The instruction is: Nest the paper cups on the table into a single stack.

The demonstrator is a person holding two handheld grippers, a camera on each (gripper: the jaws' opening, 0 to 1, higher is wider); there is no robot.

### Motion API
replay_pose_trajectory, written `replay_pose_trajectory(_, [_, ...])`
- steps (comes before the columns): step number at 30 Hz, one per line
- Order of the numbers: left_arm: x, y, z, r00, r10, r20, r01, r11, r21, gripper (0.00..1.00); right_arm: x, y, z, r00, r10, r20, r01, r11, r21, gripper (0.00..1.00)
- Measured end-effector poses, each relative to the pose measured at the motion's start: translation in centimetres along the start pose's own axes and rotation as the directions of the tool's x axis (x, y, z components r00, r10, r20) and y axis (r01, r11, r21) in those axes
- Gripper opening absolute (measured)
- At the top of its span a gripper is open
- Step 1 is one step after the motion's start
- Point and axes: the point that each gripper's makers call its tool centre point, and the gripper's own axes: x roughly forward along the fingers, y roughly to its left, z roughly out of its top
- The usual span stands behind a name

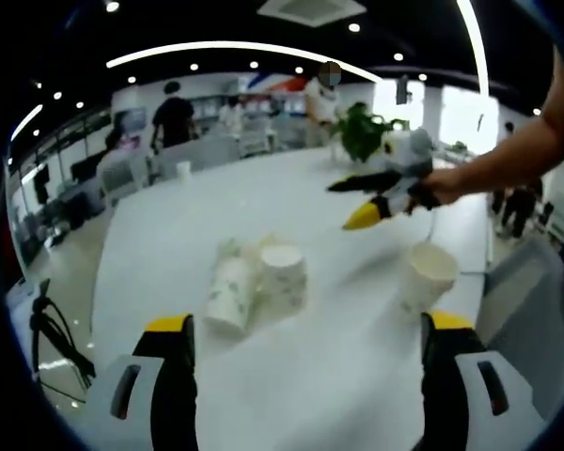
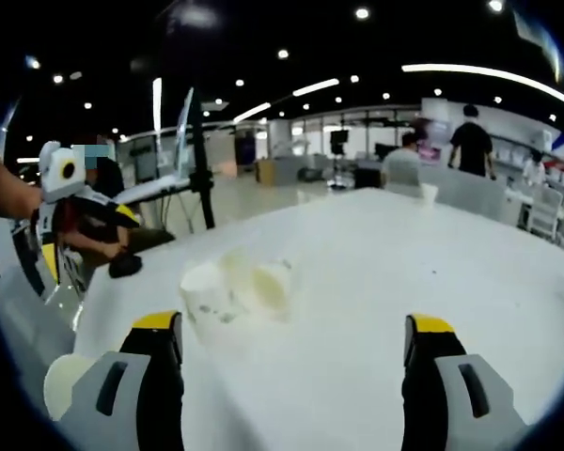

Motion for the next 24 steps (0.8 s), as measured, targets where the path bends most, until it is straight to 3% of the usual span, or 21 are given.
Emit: replay_pose_trajectory(24, [0.3,1.3,0.4,1.0,0.024,0.02,-0.023,1.0,-0.02,0.98,6.0,0.8,-0.1,0.997,0.061,-0.057,-0.065,0.995,-0.073,0.91])
